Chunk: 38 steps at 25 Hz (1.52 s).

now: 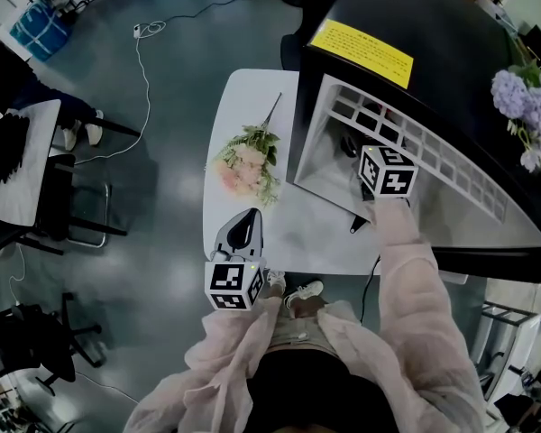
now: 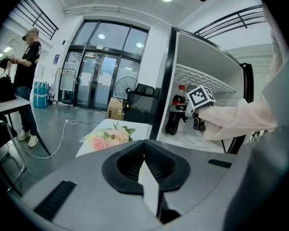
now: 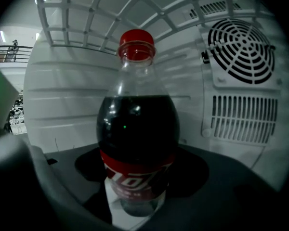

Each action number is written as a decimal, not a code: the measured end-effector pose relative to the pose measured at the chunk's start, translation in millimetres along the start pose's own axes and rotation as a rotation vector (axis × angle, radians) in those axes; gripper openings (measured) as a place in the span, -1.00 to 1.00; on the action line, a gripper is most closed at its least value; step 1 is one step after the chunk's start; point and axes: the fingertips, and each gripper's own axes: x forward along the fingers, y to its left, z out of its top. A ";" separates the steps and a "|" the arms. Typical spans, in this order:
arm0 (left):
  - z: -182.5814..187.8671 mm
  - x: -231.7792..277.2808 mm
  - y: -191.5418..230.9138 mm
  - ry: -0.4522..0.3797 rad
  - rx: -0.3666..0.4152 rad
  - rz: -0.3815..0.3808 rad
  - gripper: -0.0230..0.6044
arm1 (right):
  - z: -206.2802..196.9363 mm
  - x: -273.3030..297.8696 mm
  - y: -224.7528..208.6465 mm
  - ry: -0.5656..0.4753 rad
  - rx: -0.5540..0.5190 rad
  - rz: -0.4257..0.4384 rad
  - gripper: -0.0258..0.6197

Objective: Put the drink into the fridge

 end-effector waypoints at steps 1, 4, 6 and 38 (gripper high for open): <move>0.1 0.3 -0.8 0.000 0.001 -0.002 -0.89 | -0.8 0.6 -0.3 0.003 -0.009 -0.004 0.05; -0.4 0.5 -3.2 0.003 0.004 -0.009 -0.89 | -2.3 1.2 -0.1 0.005 -0.019 -0.008 0.05; -1.1 0.5 -4.6 0.006 0.006 -0.013 -0.89 | -2.2 1.4 0.5 0.003 -0.022 -0.006 0.05; 30.7 5.7 -72.3 -0.046 0.099 -0.246 -0.89 | -16.0 -125.1 5.9 -0.080 0.169 -0.140 0.28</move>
